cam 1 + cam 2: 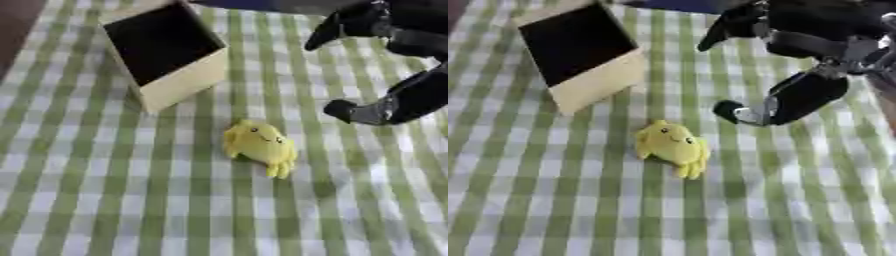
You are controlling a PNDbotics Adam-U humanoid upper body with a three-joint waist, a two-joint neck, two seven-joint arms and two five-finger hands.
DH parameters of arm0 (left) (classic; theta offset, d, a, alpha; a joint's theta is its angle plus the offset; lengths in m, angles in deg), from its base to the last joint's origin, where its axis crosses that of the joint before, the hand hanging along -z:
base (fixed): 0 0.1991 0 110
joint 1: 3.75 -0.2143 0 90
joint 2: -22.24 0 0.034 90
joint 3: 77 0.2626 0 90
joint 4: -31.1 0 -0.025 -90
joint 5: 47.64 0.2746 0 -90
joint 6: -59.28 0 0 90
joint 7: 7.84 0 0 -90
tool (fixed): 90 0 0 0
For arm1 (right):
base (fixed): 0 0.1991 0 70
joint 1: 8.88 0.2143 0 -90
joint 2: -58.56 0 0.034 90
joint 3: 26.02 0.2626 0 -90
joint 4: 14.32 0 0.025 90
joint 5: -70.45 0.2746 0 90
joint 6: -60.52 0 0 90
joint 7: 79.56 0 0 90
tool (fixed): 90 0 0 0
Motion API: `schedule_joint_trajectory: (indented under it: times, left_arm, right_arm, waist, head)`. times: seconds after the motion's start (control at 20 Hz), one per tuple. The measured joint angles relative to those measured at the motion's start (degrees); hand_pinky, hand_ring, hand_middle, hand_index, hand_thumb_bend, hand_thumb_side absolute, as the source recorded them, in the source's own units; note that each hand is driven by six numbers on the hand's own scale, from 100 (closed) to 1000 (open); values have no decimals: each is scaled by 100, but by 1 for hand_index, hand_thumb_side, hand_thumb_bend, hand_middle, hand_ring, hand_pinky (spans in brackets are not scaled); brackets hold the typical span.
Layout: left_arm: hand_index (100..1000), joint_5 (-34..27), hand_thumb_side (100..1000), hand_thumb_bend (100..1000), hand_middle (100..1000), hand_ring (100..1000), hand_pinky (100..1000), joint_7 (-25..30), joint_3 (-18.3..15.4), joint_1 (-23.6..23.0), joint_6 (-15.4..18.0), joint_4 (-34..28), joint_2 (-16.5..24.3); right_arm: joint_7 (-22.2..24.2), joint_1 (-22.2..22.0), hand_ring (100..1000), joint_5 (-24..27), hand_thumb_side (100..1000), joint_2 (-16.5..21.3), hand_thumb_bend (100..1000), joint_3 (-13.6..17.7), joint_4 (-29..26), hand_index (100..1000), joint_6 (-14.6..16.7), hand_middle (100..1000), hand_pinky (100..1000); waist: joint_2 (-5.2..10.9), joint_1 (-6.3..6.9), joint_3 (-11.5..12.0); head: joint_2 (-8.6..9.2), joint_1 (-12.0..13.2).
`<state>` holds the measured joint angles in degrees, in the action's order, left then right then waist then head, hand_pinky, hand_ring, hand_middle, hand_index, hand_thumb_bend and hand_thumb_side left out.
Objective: Pick up objects on the table and place them in the box.
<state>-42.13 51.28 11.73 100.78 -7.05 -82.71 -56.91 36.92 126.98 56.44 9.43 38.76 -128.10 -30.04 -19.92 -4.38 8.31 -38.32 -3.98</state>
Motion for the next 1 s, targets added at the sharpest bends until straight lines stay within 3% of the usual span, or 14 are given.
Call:
schedule_joint_trajectory:
  times: [0.3, 0.6, 0.65, 0.7, 1.0]
  left_arm:
    - [780, -14, 586, 495, 692, 713, 672, 2, 1, 0, -1, 0, 0]
    - [779, -30, 585, 492, 692, 714, 671, 24, 1, 0, -23, 0, 0]
    - [779, -35, 585, 487, 692, 714, 671, 26, 2, 0, -25, 0, 0]
    - [779, -40, 585, 491, 692, 714, 671, 26, 2, 0, -25, 0, 0]
    - [778, -46, 584, 486, 693, 714, 671, 35, 4, 0, -33, 0, 0]
  right_arm:
    - [270, 168, 847, -4, 387, -169, 340, -134, 0, 886, -234, 802, 862]
    - [536, 254, 847, -154, 395, -340, 345, -289, 0, 880, -478, 798, 857]
    - [572, 255, 846, -179, 365, -376, 341, -323, 0, 879, -549, 797, 855]
    - [602, 255, 846, -210, 399, -417, 342, -355, 0, 880, -634, 797, 855]
    - [703, 248, 855, -591, 410, -752, 381, -531, 0, 885, -1284, 803, 853]
  waist:
    - [17, 0, 10]
    - [17, -1, 10]
    - [17, -1, 10]
    - [17, -1, 11]
    - [17, 4, 26]
  head:
    - [-1, 1]
    - [-26, 1]
    - [-28, 1]
    - [-35, 1]
    - [-41, -21]
